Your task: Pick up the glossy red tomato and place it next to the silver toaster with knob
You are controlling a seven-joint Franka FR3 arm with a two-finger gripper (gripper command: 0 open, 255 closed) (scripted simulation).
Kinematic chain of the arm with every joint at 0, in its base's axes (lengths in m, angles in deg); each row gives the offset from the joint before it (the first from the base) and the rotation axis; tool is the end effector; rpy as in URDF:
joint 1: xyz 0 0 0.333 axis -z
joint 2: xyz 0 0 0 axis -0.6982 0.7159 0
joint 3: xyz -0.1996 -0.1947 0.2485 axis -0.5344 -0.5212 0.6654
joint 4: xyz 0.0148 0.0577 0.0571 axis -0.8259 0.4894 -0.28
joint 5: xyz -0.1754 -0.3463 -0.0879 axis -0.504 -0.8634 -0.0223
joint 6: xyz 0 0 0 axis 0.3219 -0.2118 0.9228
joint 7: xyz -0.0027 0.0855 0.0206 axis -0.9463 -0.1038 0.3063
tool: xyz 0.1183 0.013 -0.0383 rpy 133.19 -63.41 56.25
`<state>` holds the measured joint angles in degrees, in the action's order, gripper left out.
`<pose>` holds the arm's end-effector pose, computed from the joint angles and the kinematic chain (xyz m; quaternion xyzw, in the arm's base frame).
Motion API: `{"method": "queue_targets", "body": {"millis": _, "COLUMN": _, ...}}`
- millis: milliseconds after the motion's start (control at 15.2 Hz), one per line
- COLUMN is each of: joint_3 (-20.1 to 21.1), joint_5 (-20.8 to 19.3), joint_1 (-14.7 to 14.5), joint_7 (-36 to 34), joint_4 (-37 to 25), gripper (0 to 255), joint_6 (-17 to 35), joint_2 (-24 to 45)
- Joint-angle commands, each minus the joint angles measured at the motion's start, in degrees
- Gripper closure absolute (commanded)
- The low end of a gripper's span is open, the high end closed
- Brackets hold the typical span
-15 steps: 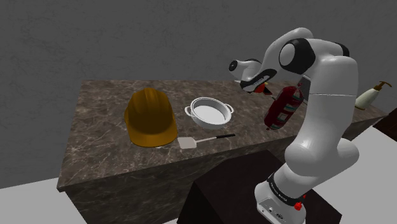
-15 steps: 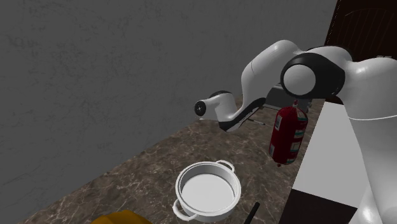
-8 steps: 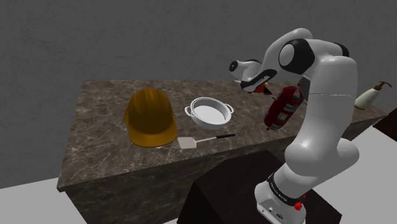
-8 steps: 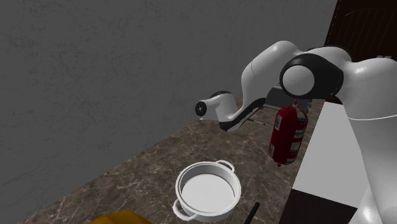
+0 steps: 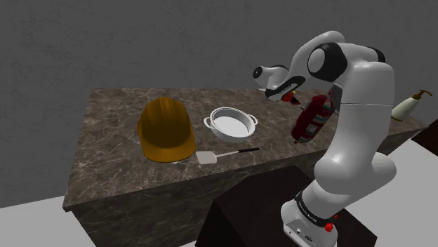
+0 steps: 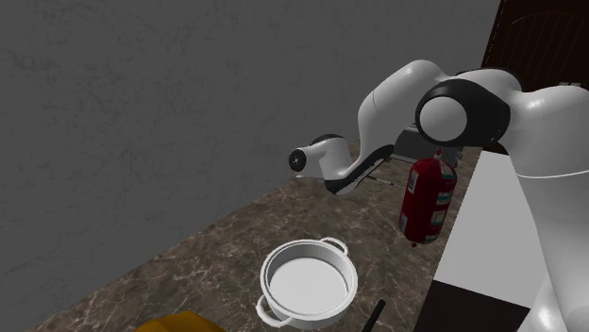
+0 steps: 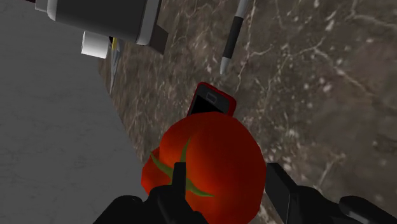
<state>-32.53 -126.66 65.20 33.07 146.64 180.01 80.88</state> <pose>0.5808 -0.3979 0.2937 0.8527 0.0038 -0.1165 0.5092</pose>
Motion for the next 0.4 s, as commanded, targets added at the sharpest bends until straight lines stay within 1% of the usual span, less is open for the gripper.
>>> {"method": "queue_targets", "body": {"millis": 0, "joint_3": 0.0, "joint_5": 0.0, "joint_1": 0.1, "joint_7": 0.0, "joint_4": 0.1, "gripper": 255, "joint_6": 0.1, "joint_2": 0.2}}
{"method": "queue_targets", "body": {"millis": 330, "joint_3": 0.1, "joint_5": 0.7, "joint_1": 0.1, "joint_7": 1.9, "joint_4": 0.5, "gripper": 255, "joint_6": -0.5, "joint_2": -2.0}}
